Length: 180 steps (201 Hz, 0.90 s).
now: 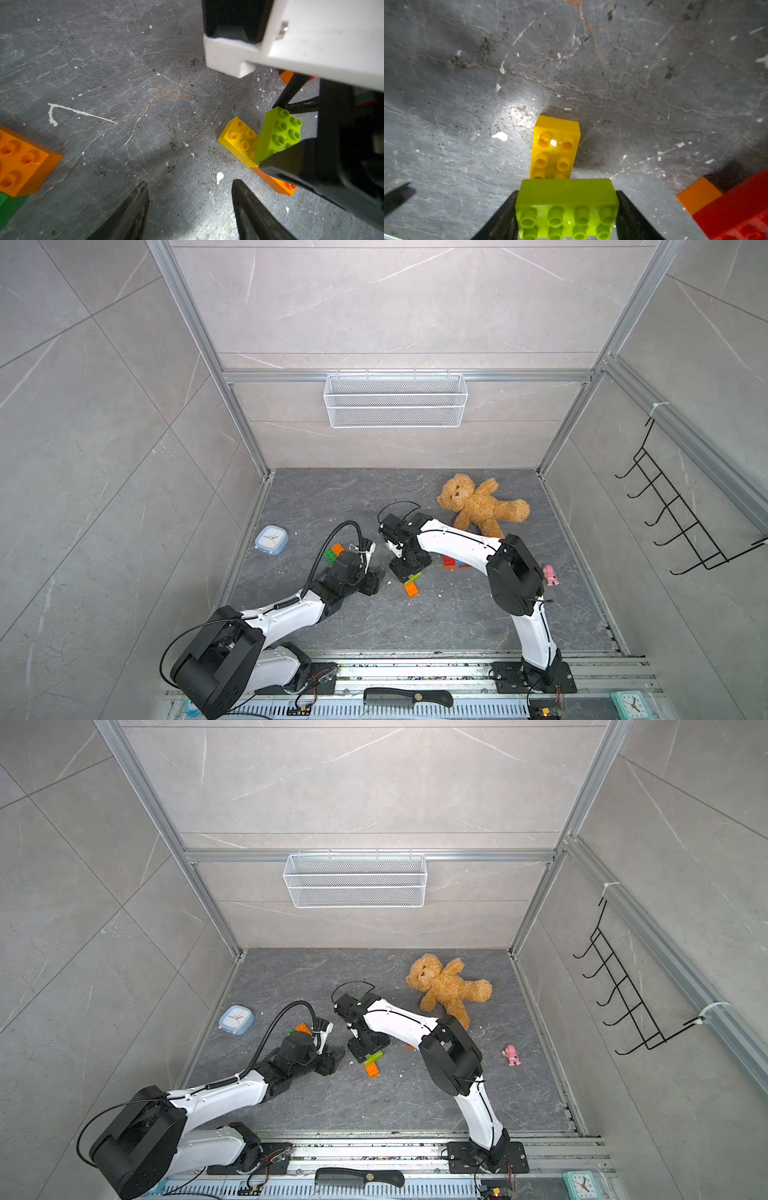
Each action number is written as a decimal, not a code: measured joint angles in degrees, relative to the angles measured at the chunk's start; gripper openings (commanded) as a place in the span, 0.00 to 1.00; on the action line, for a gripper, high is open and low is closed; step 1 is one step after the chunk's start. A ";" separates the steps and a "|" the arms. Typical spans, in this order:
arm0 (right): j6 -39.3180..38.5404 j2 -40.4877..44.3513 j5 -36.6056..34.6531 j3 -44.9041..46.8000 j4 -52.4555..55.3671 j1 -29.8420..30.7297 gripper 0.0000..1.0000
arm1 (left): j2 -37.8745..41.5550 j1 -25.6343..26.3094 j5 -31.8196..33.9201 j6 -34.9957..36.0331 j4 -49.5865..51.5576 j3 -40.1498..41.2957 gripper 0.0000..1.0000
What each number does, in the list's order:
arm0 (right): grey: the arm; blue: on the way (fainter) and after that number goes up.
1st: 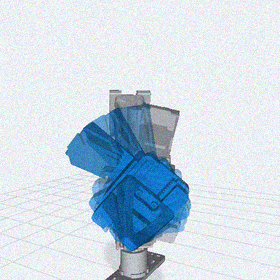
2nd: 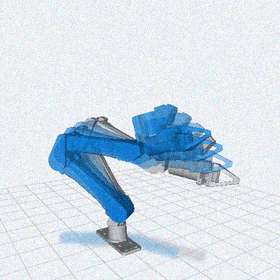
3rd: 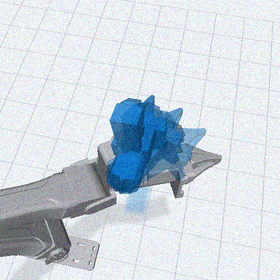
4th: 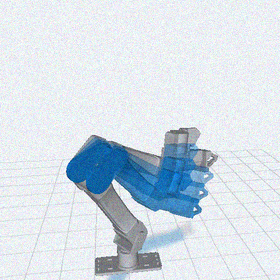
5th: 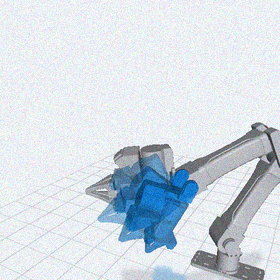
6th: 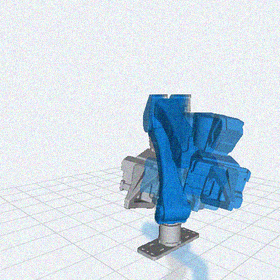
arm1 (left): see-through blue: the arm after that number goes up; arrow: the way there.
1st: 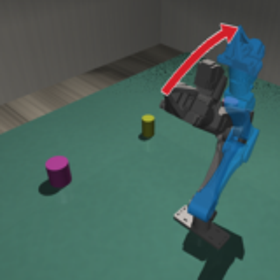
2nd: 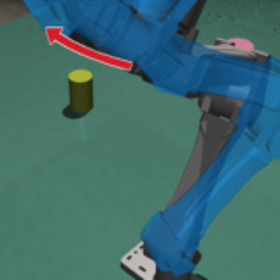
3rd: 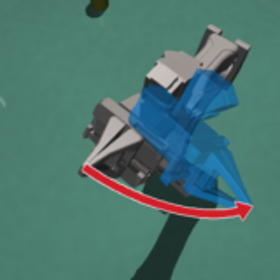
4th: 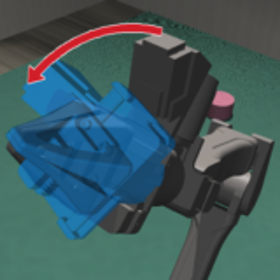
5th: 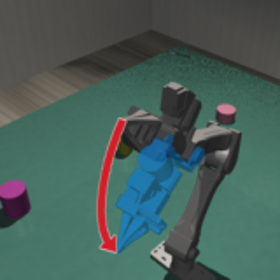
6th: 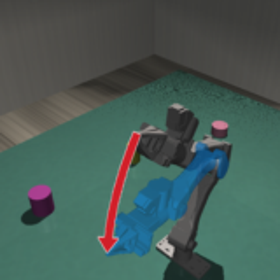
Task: Assemble a rectangle with lego
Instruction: Assemble the lego brick at the center of the board.
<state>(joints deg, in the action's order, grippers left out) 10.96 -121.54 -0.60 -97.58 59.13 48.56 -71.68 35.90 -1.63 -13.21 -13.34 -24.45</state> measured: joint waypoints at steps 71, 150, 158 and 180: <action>1.05 -0.02 0.00 0.00 -0.50 0.00 0.22 | 0.00 0.00 0.00 0.00 0.00 0.00 0.66; 1.49 -0.02 -0.02 0.68 -0.48 0.00 0.21 | 0.00 0.00 -0.02 0.02 0.00 0.00 0.66; 1.49 -0.02 -0.04 0.79 -0.50 0.00 0.21 | 0.00 0.00 -0.02 0.00 0.00 0.00 0.66; 1.51 -0.02 -0.02 0.85 -0.57 0.00 0.20 | 0.00 0.00 -0.02 0.02 -0.02 0.00 0.66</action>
<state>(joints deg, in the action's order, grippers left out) 12.47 -121.56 -0.62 -96.73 58.57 48.56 -71.68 35.90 -1.65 -13.19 -13.37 -24.45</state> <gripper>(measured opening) 0.669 0.660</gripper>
